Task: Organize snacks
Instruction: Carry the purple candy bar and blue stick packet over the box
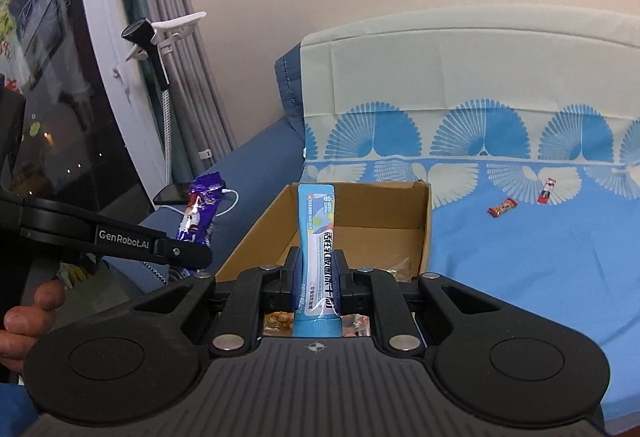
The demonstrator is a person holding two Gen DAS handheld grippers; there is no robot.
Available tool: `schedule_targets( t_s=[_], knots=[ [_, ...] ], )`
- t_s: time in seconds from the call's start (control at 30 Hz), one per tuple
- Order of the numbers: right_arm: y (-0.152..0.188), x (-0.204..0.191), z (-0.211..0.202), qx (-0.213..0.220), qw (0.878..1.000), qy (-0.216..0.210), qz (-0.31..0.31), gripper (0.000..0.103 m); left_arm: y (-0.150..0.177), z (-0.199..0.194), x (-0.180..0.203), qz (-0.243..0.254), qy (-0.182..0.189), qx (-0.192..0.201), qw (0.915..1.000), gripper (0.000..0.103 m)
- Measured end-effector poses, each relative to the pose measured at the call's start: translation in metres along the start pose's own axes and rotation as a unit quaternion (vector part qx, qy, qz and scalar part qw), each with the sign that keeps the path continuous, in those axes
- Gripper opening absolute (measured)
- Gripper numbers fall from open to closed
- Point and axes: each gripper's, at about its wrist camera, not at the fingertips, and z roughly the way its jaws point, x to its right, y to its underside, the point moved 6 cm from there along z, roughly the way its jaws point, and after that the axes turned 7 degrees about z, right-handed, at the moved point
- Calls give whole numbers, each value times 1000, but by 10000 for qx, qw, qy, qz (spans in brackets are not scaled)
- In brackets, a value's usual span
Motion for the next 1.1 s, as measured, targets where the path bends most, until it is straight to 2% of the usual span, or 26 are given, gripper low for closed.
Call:
schedule_targets(
  t_s=[0.27,1.1],
  knots=[
    [1,-13,-3,25,9997,88,-218,16,4,-9,-4,-140,144,129,9997,11],
    [4,-9,5,-115,9997,100,-178,16,2,1,-6,-200,124,64,9997,11]
  ],
)
